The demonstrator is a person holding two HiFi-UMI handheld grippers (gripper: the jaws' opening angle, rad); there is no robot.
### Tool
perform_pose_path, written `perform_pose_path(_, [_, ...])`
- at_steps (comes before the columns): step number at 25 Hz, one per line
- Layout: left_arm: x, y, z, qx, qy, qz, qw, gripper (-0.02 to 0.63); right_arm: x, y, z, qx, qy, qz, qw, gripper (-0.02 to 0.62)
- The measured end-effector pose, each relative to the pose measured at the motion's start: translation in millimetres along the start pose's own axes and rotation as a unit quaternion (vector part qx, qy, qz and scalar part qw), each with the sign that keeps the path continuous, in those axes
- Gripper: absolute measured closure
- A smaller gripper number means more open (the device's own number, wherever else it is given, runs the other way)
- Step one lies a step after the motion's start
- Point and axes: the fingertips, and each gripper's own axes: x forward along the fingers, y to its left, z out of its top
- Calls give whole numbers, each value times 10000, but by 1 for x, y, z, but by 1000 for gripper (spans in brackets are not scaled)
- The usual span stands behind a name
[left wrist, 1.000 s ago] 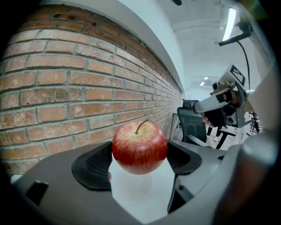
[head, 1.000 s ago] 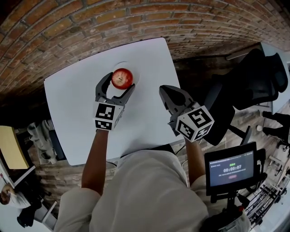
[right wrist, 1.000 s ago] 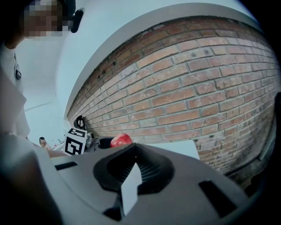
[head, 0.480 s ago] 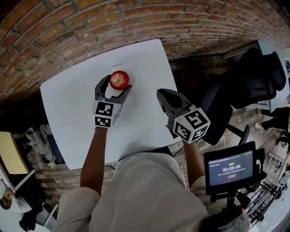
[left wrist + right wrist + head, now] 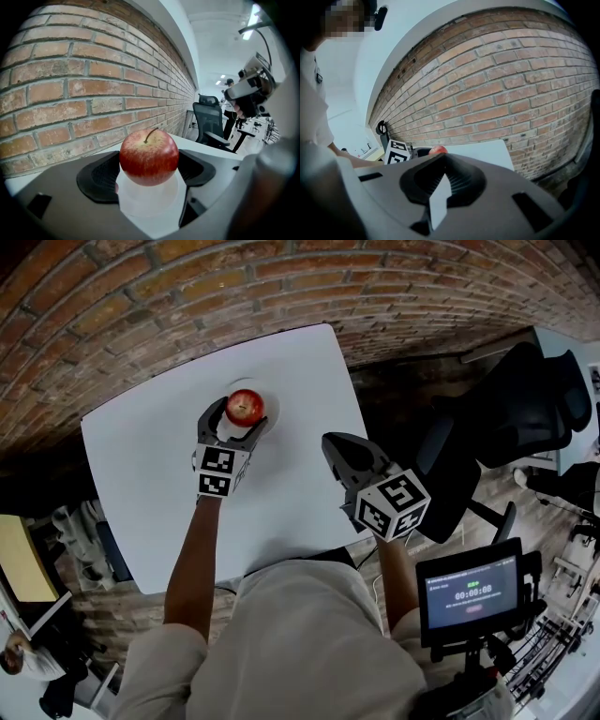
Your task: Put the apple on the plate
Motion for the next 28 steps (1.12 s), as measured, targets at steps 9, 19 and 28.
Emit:
perform_pose_path(9, [16, 9, -26, 53, 310, 82, 9995, 216, 4, -3, -7, 43, 127, 1, 9999, 592])
perform_pose_path(19, [28, 15, -39, -27, 446, 70, 9990, 216, 8, -5, -13, 102, 216, -11, 9997, 592])
perform_pose_path(28, [35, 13, -45, -43, 588, -31, 9983, 216, 13, -3, -15, 137, 251, 23, 9996, 592])
